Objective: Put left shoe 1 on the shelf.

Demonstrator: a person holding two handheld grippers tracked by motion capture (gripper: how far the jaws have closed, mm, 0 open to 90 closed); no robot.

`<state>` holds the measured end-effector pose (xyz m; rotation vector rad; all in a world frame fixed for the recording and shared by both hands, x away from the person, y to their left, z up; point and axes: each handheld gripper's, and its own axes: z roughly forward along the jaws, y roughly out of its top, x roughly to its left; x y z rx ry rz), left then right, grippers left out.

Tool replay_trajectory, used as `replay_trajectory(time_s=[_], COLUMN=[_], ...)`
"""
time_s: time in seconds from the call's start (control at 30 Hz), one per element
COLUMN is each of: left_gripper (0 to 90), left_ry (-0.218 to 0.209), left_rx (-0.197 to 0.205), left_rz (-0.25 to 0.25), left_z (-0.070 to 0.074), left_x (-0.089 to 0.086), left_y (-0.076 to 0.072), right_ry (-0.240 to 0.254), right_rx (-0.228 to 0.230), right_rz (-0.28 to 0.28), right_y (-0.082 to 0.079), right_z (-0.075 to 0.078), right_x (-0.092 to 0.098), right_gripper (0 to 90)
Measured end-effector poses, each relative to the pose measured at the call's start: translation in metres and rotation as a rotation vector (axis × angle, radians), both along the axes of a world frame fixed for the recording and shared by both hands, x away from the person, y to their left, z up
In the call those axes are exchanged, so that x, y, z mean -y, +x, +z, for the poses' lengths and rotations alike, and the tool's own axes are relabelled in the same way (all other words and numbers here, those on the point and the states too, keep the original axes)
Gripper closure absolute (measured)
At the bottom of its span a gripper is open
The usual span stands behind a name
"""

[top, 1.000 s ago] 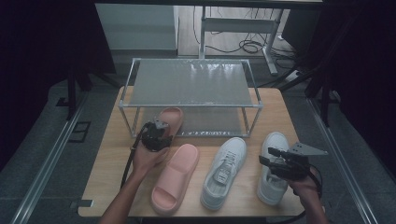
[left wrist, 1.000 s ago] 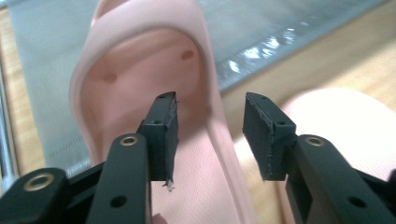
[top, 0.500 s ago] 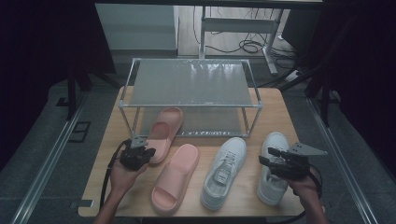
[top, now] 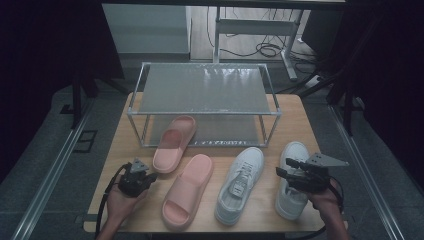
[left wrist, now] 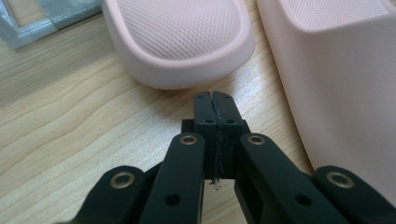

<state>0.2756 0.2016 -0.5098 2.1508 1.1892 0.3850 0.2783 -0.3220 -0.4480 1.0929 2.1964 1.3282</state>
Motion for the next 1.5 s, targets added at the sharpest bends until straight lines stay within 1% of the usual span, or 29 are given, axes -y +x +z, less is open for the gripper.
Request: replay_trajectory(time_s=[0.1,0.23,0.3,0.4,0.6,0.9,1.2,1.5], left_gripper=[90.0,90.0,90.0,90.0,90.0,90.0,90.0,90.0], left_ry=[-0.003,0.001,0.001,0.012,0.017,0.022,0.022,0.027], left_rx=[0.003,0.015,0.014,-0.007,-0.026,-0.021,0.001,0.003], left_rz=[0.003,-0.007,-0.006,-0.014,-0.015,-0.006,-0.008,-0.013], left_z=[0.001,0.005,0.006,0.004,-0.001,-0.002,0.003,0.003], left_x=[0.003,0.005,0.007,0.007,0.008,0.007,0.012,0.02], left_y=[0.003,0.004,0.005,0.009,0.01,0.016,0.025,0.037], right_ry=[0.0,0.005,0.005,0.004,0.006,0.003,0.002,0.001], right_rx=[0.001,0.002,0.004,0.005,0.006,0.003,0.004,0.007], right_rz=[-0.002,-0.007,-0.007,-0.006,-0.009,-0.006,-0.006,-0.008], right_y=[0.0,0.0,0.0,0.0,0.0,0.0,0.0,0.0], right_z=[0.0,0.0,0.001,0.001,0.001,0.0,0.0,0.0], right_x=[0.0,0.002,0.003,0.003,0.003,0.002,0.002,0.003], right_gripper=[44.2,44.2,44.2,44.2,44.3,44.2,44.2,44.1])
